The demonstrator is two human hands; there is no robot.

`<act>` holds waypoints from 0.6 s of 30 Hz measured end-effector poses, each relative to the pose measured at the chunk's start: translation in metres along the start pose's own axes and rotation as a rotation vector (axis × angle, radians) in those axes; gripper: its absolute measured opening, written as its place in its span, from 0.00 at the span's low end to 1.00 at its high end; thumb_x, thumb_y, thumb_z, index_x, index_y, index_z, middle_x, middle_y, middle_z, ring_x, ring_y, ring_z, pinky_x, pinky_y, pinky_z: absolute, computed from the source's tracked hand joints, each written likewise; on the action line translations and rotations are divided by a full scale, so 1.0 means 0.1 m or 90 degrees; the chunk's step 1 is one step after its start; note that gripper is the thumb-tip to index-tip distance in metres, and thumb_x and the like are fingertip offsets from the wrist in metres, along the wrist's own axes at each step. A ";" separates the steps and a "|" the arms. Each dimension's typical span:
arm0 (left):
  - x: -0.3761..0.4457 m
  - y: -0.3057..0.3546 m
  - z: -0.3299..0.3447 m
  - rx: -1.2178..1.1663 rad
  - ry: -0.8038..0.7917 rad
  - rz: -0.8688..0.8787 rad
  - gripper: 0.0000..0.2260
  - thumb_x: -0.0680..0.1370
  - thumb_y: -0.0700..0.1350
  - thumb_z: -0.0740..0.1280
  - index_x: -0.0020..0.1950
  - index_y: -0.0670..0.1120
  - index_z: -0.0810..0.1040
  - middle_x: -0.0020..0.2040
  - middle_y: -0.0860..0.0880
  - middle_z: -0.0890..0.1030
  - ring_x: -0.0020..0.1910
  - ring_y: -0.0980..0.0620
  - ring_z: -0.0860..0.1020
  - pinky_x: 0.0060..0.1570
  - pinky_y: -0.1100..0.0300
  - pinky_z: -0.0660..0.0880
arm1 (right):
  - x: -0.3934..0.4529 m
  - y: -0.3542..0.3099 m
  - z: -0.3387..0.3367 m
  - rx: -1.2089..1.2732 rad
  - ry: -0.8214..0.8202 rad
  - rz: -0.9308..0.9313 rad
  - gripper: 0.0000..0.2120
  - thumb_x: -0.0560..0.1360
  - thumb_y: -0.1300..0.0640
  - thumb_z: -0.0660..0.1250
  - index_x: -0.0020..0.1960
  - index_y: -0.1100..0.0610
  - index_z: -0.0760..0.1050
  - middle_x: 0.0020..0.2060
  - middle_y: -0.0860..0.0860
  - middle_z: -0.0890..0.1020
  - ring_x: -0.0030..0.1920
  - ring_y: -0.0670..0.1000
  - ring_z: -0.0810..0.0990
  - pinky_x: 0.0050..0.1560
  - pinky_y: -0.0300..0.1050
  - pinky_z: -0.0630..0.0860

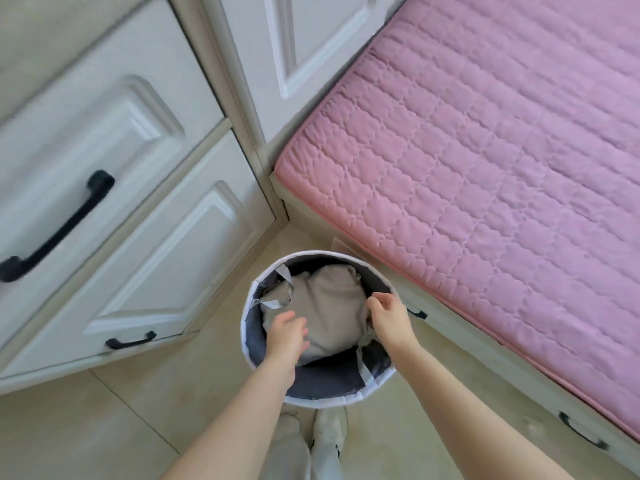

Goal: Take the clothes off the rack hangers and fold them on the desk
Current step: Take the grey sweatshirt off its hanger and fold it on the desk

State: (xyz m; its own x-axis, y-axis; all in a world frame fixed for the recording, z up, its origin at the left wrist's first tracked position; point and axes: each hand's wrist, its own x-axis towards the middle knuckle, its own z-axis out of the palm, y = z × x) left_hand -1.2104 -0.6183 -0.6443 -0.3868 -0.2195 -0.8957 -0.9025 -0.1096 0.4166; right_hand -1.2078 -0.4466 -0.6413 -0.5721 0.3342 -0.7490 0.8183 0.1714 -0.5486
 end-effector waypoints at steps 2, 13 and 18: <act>-0.41 0.16 -0.03 0.048 -0.027 0.071 0.14 0.80 0.38 0.61 0.66 0.45 0.71 0.54 0.49 0.80 0.51 0.52 0.79 0.46 0.58 0.75 | -0.43 -0.16 -0.16 0.022 0.011 -0.031 0.03 0.77 0.52 0.60 0.46 0.49 0.72 0.40 0.45 0.76 0.40 0.47 0.74 0.45 0.42 0.72; -2.71 0.59 -0.42 0.284 -0.207 0.405 0.08 0.81 0.40 0.61 0.55 0.51 0.76 0.44 0.54 0.85 0.48 0.63 0.80 0.44 0.73 0.71 | -2.82 -0.60 -0.94 0.121 0.166 -0.152 0.08 0.81 0.56 0.61 0.58 0.49 0.73 0.52 0.40 0.79 0.51 0.31 0.75 0.47 0.23 0.68; -3.61 0.56 -0.59 0.379 -0.332 0.531 0.07 0.80 0.42 0.63 0.53 0.54 0.76 0.43 0.57 0.84 0.47 0.64 0.80 0.45 0.74 0.71 | -3.86 -0.36 -1.19 0.184 0.293 -0.168 0.10 0.80 0.57 0.62 0.61 0.52 0.74 0.53 0.42 0.79 0.50 0.27 0.74 0.47 0.21 0.68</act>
State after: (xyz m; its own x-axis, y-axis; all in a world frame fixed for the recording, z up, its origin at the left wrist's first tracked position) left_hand -1.1101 -0.6024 -0.2882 -0.8127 0.4342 -0.3886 -0.2214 0.3868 0.8952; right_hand -1.0106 -0.4718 -0.2884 -0.6186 0.6923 -0.3716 0.5670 0.0659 -0.8211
